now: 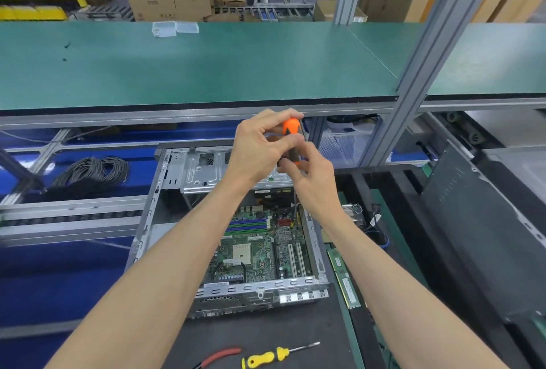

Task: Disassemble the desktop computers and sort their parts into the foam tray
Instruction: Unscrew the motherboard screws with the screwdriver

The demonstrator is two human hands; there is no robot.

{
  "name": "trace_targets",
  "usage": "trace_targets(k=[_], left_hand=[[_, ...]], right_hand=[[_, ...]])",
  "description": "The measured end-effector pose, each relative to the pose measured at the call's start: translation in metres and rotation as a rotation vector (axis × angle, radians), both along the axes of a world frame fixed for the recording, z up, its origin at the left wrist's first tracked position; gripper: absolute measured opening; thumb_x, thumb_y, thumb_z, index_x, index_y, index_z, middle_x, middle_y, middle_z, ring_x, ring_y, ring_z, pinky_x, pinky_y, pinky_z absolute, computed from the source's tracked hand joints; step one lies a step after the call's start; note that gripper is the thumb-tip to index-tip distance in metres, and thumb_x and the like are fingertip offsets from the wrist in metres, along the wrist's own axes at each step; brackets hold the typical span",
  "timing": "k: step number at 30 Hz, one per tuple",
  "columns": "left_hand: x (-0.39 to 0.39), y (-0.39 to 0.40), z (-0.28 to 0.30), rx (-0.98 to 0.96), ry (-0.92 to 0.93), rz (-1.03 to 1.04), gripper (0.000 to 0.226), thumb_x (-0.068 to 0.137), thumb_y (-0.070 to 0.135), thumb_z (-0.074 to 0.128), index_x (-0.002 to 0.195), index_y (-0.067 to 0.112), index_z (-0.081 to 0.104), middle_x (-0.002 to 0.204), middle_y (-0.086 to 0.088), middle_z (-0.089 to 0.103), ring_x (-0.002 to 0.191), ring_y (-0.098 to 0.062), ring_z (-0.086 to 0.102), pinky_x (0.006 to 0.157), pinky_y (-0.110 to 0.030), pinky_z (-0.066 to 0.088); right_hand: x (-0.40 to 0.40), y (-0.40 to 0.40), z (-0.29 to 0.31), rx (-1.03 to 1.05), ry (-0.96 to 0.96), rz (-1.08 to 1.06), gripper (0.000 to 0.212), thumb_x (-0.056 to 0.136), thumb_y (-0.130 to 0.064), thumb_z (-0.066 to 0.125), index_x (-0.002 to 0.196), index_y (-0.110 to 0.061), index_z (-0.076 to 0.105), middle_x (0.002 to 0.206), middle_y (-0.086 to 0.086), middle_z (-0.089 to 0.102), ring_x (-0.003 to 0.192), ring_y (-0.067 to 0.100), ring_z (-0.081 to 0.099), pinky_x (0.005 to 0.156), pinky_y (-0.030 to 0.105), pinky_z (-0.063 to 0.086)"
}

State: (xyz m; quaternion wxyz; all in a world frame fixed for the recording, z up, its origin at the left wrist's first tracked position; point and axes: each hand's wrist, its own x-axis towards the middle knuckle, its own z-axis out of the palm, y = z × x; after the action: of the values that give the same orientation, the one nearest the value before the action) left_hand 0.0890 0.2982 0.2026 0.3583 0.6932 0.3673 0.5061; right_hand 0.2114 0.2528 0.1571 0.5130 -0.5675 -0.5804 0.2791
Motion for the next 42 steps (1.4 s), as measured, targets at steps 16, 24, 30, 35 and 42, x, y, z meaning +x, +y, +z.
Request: trace_targets(k=[16,24,30,35,42], left_hand=[[0.006,0.002,-0.005,0.061,-0.029,-0.04,0.029,0.083,0.007,0.076,0.106,0.026,0.076,0.098,-0.009,0.062,0.088,-0.003,0.064,0.078,-0.019,0.054],[0.002,0.002,-0.006,0.089,-0.031,-0.067,0.025,0.093,0.009,0.063,0.115,0.015,0.074,0.11,-0.005,0.066,0.101,-0.013,0.065,0.084,-0.027,0.054],[0.001,0.006,-0.004,0.098,0.009,-0.026,0.029,0.088,0.002,0.07,0.107,0.023,0.075,0.1,-0.009,0.065,0.092,-0.007,0.064,0.082,-0.02,0.053],[0.005,0.008,-0.005,0.03,-0.062,0.013,0.026,0.073,0.015,0.088,0.095,0.025,0.079,0.093,-0.007,0.046,0.077,-0.002,0.053,0.07,-0.015,0.047],[0.004,0.004,0.0,0.109,0.007,-0.047,0.023,0.091,0.019,0.072,0.113,0.015,0.076,0.097,-0.009,0.05,0.076,-0.006,0.06,0.066,-0.027,0.055]], right_hand=[[0.007,-0.004,0.003,-0.05,0.022,0.067,0.018,0.099,-0.013,0.058,0.117,-0.009,0.06,0.108,0.004,0.07,0.089,0.013,0.073,0.09,0.05,0.055],[0.006,0.0,-0.001,-0.02,0.053,0.004,0.011,0.096,-0.013,0.066,0.105,-0.009,0.062,0.095,0.003,0.072,0.084,0.017,0.074,0.084,0.055,0.055],[0.007,0.001,-0.004,-0.049,0.009,0.058,0.023,0.103,-0.011,0.048,0.119,-0.012,0.065,0.105,0.004,0.071,0.091,0.013,0.073,0.091,0.053,0.053],[0.007,0.007,-0.015,-0.07,-0.096,-0.049,0.022,0.089,-0.026,0.076,0.098,-0.019,0.057,0.092,-0.007,0.068,0.079,0.004,0.066,0.08,0.035,0.055],[0.014,0.006,-0.041,-0.075,-0.453,-0.057,0.02,0.096,-0.019,0.065,0.078,-0.014,0.059,0.061,0.007,0.061,0.06,0.028,0.055,0.065,0.042,0.05]])
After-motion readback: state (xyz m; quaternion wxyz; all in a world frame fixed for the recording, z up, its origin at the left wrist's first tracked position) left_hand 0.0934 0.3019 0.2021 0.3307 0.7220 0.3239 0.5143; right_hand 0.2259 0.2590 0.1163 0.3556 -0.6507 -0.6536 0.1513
